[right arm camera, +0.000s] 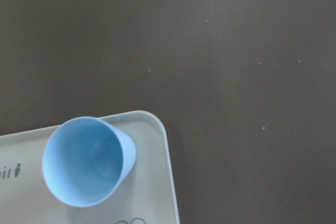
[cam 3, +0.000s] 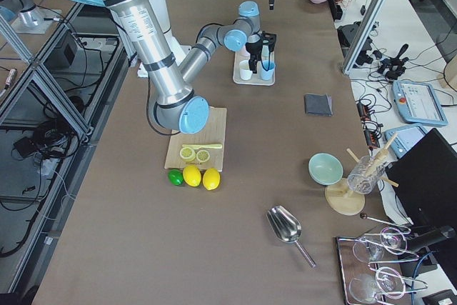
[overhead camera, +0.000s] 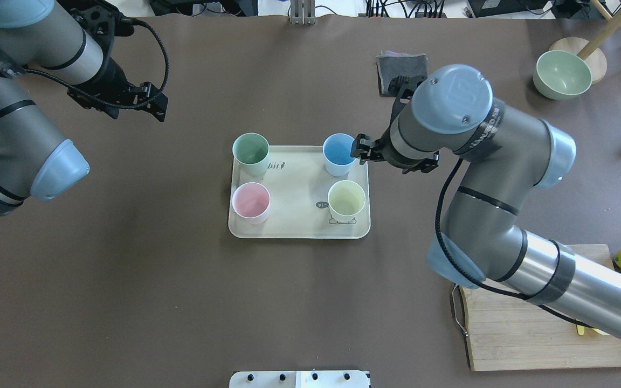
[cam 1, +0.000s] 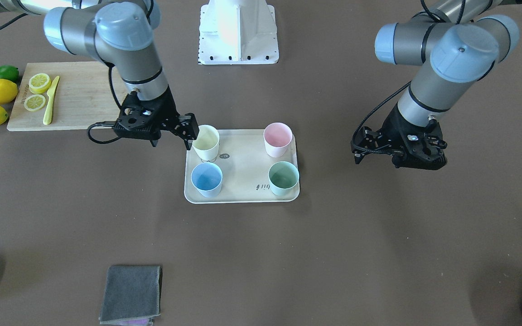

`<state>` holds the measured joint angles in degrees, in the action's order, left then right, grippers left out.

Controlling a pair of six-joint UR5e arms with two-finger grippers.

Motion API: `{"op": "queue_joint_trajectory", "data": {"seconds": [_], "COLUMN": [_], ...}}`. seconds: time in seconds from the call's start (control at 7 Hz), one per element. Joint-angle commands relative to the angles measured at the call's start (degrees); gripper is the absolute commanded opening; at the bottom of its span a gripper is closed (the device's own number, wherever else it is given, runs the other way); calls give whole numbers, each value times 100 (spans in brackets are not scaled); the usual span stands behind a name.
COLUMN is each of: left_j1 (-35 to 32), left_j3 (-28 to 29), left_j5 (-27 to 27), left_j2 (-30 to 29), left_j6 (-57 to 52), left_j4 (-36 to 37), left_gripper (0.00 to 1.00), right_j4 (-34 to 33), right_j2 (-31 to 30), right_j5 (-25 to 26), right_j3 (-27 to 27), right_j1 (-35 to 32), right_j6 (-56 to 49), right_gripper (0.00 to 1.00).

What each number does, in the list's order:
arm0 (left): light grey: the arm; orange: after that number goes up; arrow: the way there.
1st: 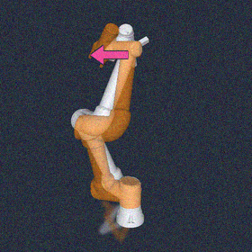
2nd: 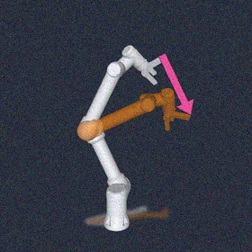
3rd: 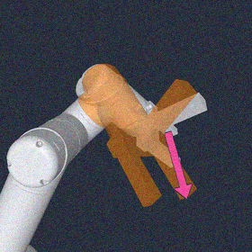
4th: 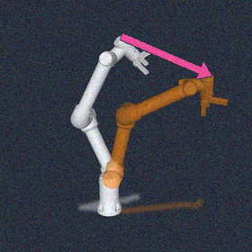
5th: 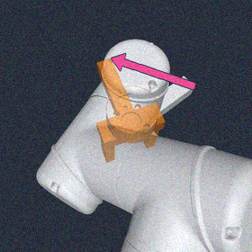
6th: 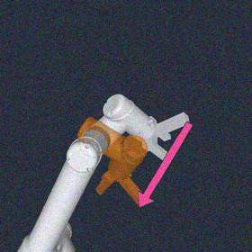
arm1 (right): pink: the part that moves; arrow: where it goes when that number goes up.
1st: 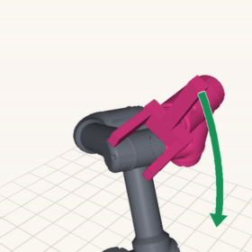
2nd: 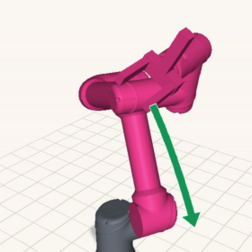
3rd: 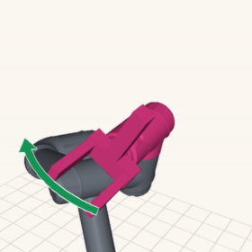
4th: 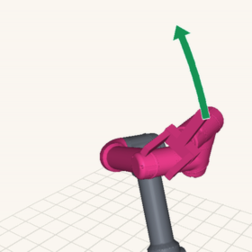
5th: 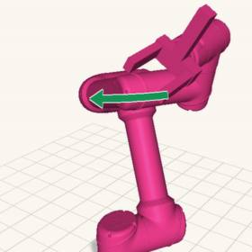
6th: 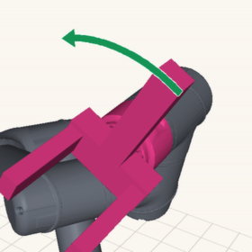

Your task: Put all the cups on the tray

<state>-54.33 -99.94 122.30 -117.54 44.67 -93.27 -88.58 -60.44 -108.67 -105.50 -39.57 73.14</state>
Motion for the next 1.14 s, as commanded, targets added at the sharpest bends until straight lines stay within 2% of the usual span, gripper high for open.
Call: {"op": "queue_joint_trajectory", "data": {"seconds": [0.0,0.14,0.29,0.43,0.57,0.86,1.0], "left_j1": [-480,-1013,-1558,-2172,-2727,-3476,-3532], "left_j3": [-148,-236,-219,-115,261,981,1168], "left_j5": [82,101,223,380,773,918,927], "left_j2": [675,1245,1747,1978,2102,2156,2461], "left_j6": [-955,-1743,-2429,-3385,-4117,-5296,-5510], "left_j4": [-16,-51,-60,36,45,2,-16], "left_gripper": [98,98,98,98,98,98,98], "right_j4": [-1,25,34,-1,16,52,43], "right_j2": [-991,-1614,-2116,-2522,-2865,-3507,-3684], "right_j5": [-793,-970,-1311,-1758,-2198,-2194,-2194], "right_j3": [-479,-594,-543,-386,-62,449,590], "right_j1": [-1074,-1497,-2214,-3022,-3778,-4652,-4874], "right_j6": [-1759,-2995,-4191,-5395,-6503,-7907,-7964], "right_gripper": [100,100,100,100,100,100,100]}}
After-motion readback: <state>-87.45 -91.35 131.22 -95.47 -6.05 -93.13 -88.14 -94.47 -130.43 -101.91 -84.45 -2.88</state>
